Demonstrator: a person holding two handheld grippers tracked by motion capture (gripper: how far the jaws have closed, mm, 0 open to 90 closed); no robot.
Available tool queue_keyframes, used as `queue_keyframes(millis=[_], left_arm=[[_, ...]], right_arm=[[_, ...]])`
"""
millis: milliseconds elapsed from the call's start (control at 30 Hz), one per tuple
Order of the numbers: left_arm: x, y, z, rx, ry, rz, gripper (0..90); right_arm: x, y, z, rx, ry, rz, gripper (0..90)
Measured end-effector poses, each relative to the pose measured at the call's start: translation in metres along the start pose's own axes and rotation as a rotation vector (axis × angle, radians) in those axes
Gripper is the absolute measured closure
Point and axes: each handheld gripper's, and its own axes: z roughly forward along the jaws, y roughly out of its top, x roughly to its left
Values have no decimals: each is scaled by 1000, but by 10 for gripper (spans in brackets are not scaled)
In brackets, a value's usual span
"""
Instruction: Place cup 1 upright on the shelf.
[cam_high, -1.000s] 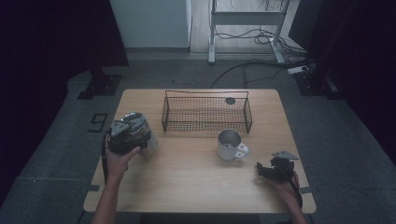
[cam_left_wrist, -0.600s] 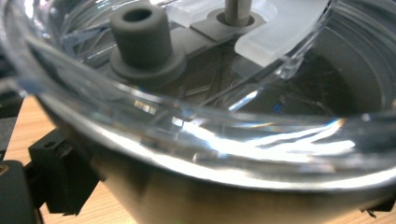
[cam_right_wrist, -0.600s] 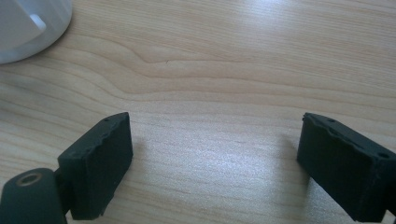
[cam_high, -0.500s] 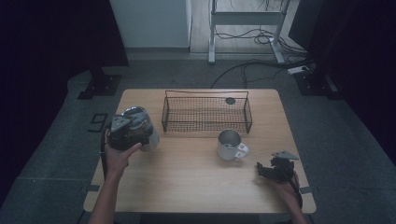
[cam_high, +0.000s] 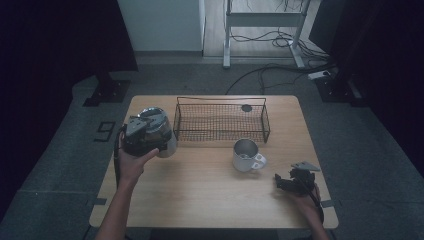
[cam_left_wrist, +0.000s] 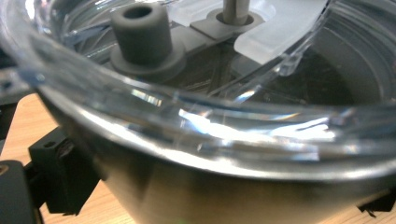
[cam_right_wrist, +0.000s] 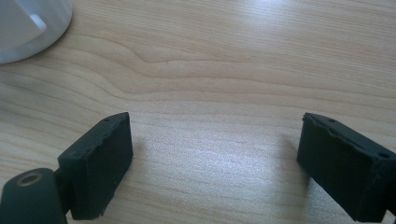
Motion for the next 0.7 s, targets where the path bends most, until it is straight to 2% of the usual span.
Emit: queue_keyframes(millis=[700], left_arm=[[-15, 21, 5, -18, -28, 19, 40]], right_arm=[[0, 0, 0, 1, 1, -1, 99]])
